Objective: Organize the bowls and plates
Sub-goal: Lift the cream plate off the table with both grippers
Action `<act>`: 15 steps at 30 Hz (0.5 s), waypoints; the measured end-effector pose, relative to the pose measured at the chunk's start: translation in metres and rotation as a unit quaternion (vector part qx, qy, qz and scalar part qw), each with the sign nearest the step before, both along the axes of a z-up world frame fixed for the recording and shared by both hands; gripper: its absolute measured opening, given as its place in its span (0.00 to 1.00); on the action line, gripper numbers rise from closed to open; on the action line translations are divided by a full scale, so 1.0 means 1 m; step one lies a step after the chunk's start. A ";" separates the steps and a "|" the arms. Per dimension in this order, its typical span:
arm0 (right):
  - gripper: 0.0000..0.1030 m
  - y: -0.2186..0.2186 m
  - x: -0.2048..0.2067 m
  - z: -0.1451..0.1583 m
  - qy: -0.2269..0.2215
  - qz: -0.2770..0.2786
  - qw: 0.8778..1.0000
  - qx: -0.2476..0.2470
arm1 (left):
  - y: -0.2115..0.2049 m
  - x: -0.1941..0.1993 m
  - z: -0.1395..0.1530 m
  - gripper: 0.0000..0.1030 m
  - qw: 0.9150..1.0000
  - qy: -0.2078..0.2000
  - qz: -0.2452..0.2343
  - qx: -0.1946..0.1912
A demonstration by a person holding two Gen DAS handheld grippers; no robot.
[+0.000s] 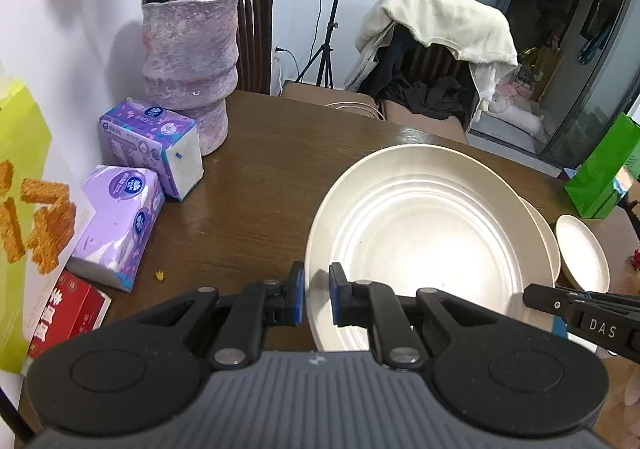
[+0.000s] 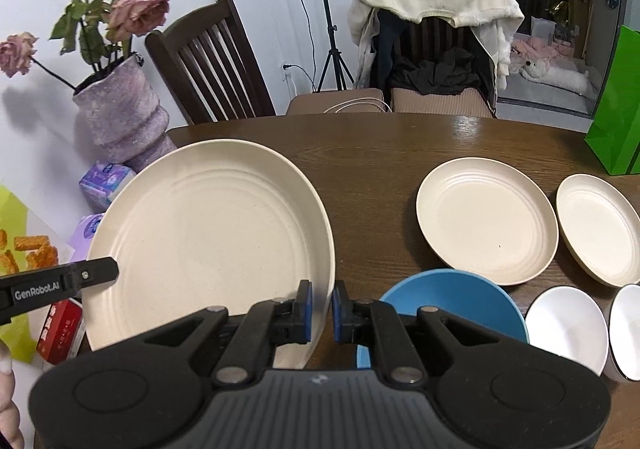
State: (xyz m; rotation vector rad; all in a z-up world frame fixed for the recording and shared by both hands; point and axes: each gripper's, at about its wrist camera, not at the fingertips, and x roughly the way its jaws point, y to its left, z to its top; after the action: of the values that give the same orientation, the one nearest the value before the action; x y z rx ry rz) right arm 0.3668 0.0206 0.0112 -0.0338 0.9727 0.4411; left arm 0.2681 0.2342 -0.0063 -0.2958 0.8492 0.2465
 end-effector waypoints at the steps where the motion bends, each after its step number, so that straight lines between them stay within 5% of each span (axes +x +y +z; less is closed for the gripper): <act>1: 0.09 -0.001 -0.004 0.002 -0.002 0.000 1.000 0.001 | -0.001 -0.003 0.001 0.12 1.000 -0.001 -0.001 -0.001; 15: 0.09 -0.031 -0.056 0.020 -0.016 -0.016 1.000 0.009 | -0.026 -0.053 0.019 0.12 0.999 -0.024 -0.020 -0.015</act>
State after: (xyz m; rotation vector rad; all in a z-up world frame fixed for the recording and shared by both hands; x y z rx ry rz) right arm 0.3109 -0.0106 0.0314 -0.0088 0.9372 0.4178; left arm 0.2146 0.2081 0.0124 -0.3103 0.8105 0.1885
